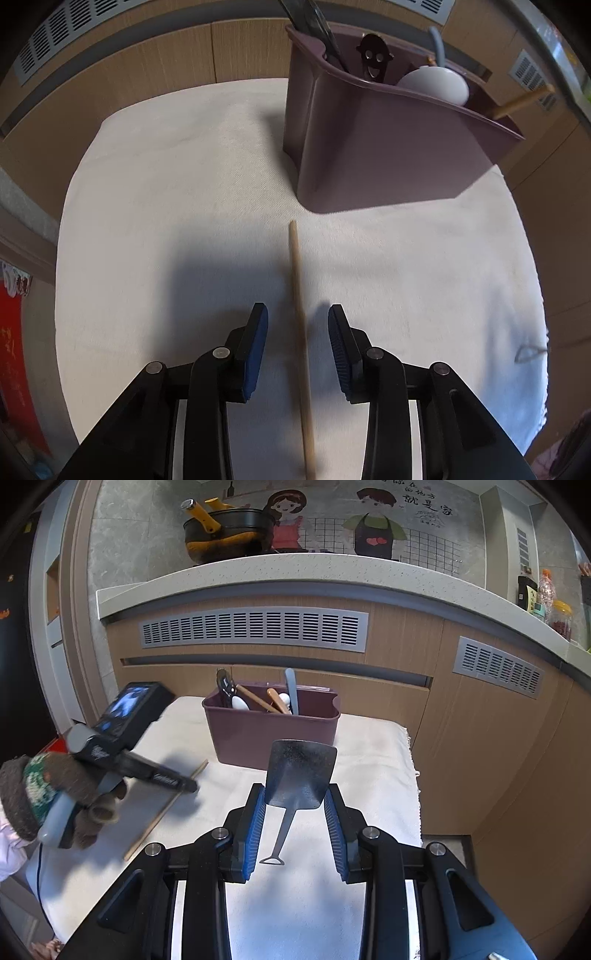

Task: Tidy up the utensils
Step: 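Lift the chopstick upright with the left gripper while the right gripper holds the shovel, then carry the chopstick and shovel over the caddy and lower them in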

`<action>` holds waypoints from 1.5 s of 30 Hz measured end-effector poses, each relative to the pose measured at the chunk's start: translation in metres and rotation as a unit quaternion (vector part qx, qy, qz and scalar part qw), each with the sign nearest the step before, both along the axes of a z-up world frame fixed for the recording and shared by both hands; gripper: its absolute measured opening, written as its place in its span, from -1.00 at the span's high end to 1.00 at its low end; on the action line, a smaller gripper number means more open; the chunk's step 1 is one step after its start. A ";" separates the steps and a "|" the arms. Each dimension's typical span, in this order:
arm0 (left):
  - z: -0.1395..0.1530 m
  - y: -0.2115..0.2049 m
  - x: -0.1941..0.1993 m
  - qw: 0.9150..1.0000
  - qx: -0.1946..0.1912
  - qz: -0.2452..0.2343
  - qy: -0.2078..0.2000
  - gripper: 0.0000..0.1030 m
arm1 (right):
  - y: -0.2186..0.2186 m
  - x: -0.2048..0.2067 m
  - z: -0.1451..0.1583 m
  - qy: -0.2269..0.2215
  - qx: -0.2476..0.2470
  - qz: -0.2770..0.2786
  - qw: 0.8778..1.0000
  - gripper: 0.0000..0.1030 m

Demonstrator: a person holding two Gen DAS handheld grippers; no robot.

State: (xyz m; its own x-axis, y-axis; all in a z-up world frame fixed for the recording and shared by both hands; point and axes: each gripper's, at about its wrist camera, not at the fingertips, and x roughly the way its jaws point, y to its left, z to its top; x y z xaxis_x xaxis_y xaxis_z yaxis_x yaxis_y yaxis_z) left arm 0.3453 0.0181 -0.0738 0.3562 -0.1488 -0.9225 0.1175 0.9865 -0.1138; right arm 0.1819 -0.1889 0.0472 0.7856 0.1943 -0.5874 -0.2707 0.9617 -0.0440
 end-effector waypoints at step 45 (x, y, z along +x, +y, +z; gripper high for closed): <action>0.308 -0.017 -0.120 0.861 -0.096 -0.012 -0.499 0.89 | 0.012 0.050 0.177 -0.162 -0.010 0.013 0.987 0.41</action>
State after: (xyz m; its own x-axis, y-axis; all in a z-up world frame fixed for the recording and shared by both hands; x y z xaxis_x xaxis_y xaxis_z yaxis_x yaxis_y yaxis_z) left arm 0.2255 0.0009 0.2345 0.9522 -0.2823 -0.1167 0.2708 0.9569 -0.1052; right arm 0.2315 -0.1766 0.2245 0.9277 0.2076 -0.3102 -0.2639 0.9525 -0.1518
